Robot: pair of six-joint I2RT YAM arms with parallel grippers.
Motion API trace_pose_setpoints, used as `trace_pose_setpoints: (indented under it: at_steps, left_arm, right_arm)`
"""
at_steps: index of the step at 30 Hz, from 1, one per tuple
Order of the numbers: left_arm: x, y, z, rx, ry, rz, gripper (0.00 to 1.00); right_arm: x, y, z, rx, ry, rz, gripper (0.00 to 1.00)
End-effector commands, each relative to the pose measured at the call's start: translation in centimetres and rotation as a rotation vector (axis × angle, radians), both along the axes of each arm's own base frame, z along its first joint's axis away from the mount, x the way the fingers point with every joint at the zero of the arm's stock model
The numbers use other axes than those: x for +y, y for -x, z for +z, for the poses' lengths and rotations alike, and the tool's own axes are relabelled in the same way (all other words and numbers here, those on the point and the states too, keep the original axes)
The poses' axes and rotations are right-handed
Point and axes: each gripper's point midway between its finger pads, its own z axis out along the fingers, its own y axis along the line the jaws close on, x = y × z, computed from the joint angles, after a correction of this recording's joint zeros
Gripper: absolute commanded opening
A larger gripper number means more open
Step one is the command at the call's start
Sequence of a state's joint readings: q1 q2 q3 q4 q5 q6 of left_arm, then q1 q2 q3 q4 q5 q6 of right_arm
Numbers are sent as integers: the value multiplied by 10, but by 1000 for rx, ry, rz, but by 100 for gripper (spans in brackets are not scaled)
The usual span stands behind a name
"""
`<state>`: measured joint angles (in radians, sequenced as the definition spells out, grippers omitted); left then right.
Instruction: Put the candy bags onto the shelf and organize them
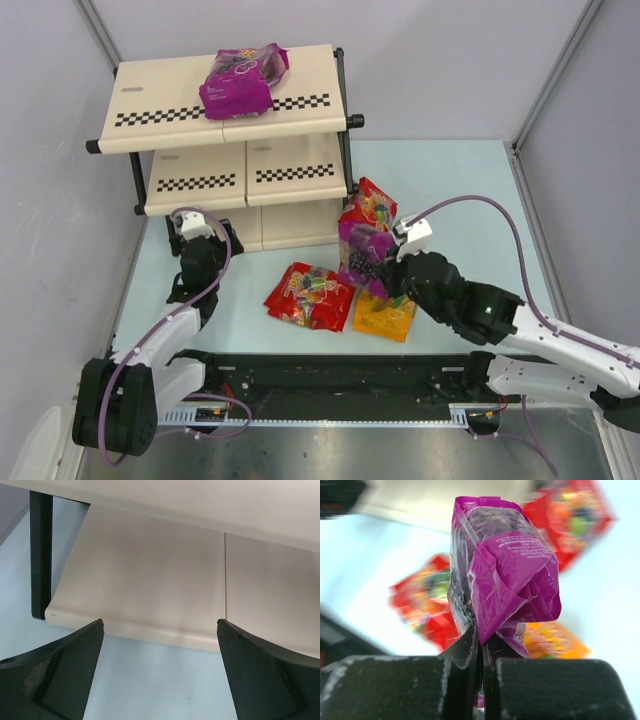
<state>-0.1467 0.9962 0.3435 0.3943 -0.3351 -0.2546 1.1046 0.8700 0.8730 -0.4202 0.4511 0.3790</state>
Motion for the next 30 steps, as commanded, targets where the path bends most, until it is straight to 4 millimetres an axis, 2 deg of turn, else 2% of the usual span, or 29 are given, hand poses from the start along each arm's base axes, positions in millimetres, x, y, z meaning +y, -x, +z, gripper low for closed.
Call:
trace_pose_setpoints:
  at_steps: [1,3,4,5,7,8,10,14,15,17,18,19,20,21,23,24,25,26,28,30]
  left_arm:
    - [1,-7,18,-56,21,9,100]
    - [1,-7,18,-57,21,9,100]
    - [1,-7,18,-55,21,9,100]
    - [1,-7,18,-56,21,9,100]
    - [1,-7,18,-56,21,9,100]
    - [1,-7,18,-56,21,9,100]
    - [1,-7,18,-55,21,9,100]
    - [1,-7,18,-56,20,8,100]
    - [1,-7,19,-56,22,8,100]
    - [1,-7,19,-56,20,9,100]
    - [1,-7,18,-55,21,11,99]
    - [1,-7,19,-56,22,8,100]
    - [1,-7,18,-55,20,9,100]
    - [1,-7,18,-55,21,9,100]
    - [1,-7,18,-56,21,9,100]
    - [1,-7,18,-57,21,11,100]
    - [1,-7,19,-58,21,11,100]
    - [1,-7,18,-57,21,11,100]
    - [1,-7,18,-57,21,11,100]
    - [1,-7,18,-57,21,11,100]
  right_arm:
    - [-18,-33,-1,-147,225,-263,0]
    - [-16,-36,-10,-184,319,-319,0]
    - [-21,-39,-5,-226,355,-388,0]
    - [-10,-36,-19,-240,430,-388,0]
    - [-3,-34,-23,-277,497,-410,0]
    - [9,-27,-34,-294,546,-375,0]
    - [23,-20,-42,-307,565,-349,0]
    - [66,11,-65,-285,559,-166,1]
    - [83,24,-71,-270,528,-96,2]
    - [107,39,-75,-249,472,-9,15]
    - [125,57,-85,-206,445,100,28]
    - [137,69,-86,-184,412,164,54]
    - [153,80,-81,-168,348,230,62]
    - [169,103,-80,-113,292,364,67]
    - [182,119,-64,-84,197,455,71]
    - [185,125,-56,-75,168,489,71]
    - [180,124,-38,-87,125,480,72]
    - [174,119,-31,-93,119,459,72]
    - [153,94,-12,-112,88,346,70]
    - [131,71,-13,-100,100,228,63]
